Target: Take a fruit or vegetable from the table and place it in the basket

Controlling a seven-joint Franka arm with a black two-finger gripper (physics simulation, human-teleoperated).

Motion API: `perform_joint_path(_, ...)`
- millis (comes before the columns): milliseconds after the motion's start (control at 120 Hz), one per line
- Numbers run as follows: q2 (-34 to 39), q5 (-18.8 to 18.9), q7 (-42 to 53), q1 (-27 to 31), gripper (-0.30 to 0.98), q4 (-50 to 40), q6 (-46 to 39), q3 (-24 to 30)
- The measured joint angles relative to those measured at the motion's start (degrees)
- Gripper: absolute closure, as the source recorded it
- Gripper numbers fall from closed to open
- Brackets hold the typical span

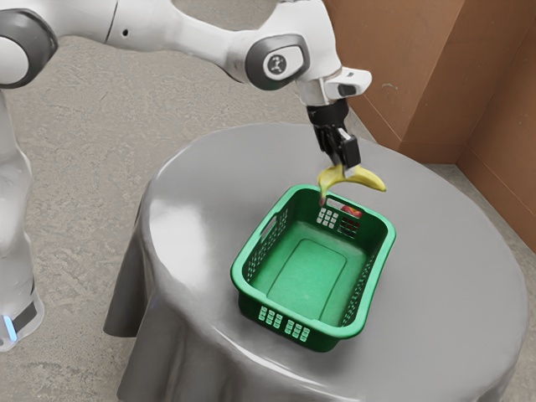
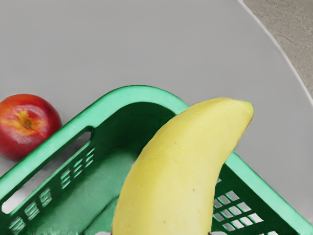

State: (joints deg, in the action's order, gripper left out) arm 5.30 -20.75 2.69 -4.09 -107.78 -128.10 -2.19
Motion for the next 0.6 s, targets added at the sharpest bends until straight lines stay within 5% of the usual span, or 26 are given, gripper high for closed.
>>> perform_joint_path(150,1.55,-0.64,-1.89,-0.87,0.50,-1.07,-0.60,1.30)
perform_joint_path(283,2.34,-1.15,-2.49,-1.01,0.20,-1.66,-0.42,2.69)
perform_joint_path(467,1.77,-1.64,-3.49,-0.53,0.06,-1.55,-0.41,2.73)
perform_joint_path(550,2.06,-4.23,-10.14,0.94,0.03,-0.91,0.13,0.79)
perform_joint_path(600,2.46,-1.31,-17.66,1.57,0.02,2.04,3.20,0.30)
